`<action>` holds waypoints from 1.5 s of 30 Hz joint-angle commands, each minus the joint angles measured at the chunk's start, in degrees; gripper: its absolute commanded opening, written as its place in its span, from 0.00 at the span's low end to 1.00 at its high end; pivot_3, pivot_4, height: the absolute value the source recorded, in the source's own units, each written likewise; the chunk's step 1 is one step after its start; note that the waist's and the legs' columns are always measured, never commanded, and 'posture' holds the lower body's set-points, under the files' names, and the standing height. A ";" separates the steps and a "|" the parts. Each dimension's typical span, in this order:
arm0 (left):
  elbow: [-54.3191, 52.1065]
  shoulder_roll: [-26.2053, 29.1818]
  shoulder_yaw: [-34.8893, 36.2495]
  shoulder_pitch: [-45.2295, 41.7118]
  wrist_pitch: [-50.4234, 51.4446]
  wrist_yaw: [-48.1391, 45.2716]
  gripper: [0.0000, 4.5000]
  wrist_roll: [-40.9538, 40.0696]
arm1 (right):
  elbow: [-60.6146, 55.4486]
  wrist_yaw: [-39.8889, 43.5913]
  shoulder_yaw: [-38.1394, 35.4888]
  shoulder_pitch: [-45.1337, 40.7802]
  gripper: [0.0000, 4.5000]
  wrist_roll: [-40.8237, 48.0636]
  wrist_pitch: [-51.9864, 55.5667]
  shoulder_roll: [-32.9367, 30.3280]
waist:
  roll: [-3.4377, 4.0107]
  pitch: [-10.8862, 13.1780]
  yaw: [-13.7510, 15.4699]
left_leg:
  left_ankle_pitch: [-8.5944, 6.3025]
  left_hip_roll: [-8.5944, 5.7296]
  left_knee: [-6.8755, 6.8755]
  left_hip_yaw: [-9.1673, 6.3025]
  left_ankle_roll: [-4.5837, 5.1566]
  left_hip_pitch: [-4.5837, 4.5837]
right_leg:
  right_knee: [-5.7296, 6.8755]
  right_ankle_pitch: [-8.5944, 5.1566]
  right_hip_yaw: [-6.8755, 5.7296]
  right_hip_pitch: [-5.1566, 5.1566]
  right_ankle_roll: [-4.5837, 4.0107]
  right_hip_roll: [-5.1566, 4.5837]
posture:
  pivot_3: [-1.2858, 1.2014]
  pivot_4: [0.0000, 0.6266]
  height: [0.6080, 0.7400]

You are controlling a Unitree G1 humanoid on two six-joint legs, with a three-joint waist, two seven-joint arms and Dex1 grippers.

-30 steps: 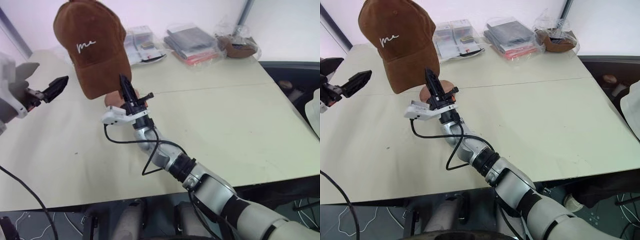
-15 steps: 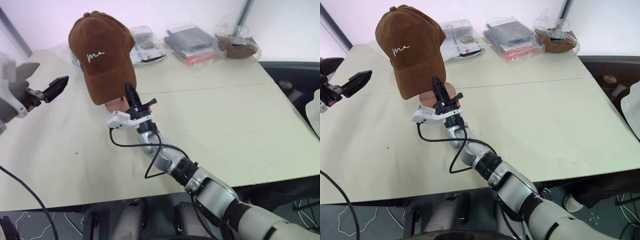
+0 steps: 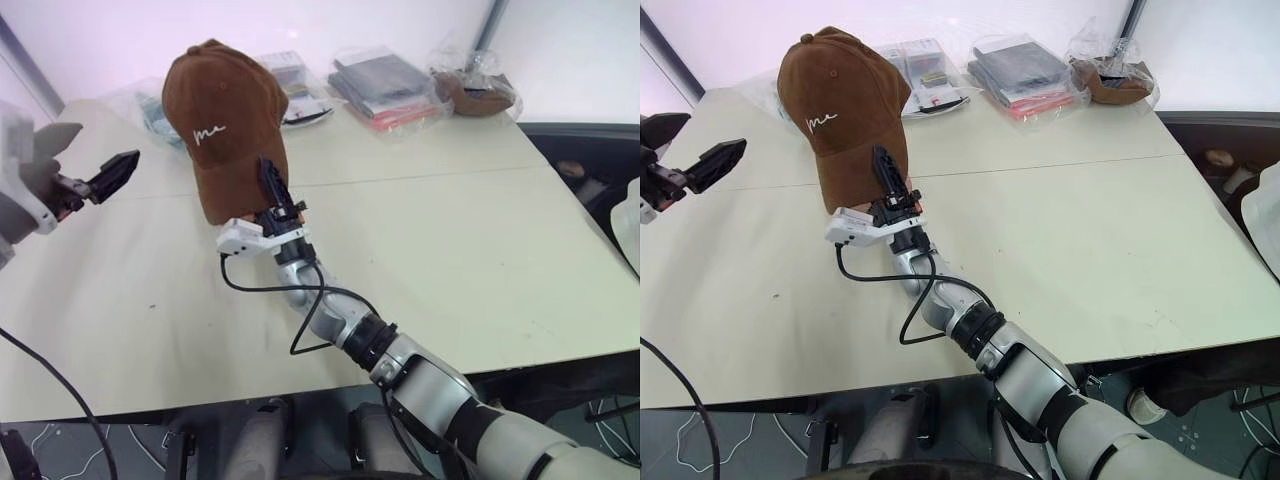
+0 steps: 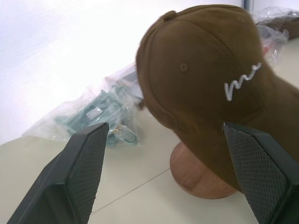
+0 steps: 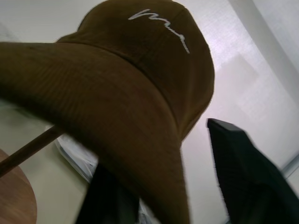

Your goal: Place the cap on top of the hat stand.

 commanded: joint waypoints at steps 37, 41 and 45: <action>0.83 0.76 -1.39 -2.83 -2.19 -0.11 0.91 0.50 | -18.96 32.98 -4.38 4.89 0.99 5.35 4.32 -4.88 | -0.01 0.00 0.07 | 0.00 0.00 0.01 0.00 0.01 0.00 | 0.00 0.00 0.00 0.03 0.00 0.00 | 0.52 0.24 1.00; 0.94 0.76 -1.48 -2.95 -2.33 -0.11 0.91 0.52 | -23.85 40.68 -5.56 6.28 0.99 9.26 8.06 -3.49 | -0.01 0.00 0.10 | -0.02 0.00 0.02 0.00 0.04 0.00 | 0.00 0.00 -0.01 0.04 0.00 -0.01 | 0.52 0.24 1.00; 1.01 0.75 -1.66 -3.08 -2.45 -0.18 0.91 0.52 | -27.34 48.16 -5.37 6.75 0.99 11.41 10.58 -4.45 | -0.01 0.00 0.08 | -0.16 0.00 0.02 -0.01 0.27 0.00 | 0.00 0.00 -0.01 0.03 0.00 -0.01 | 0.52 0.24 1.00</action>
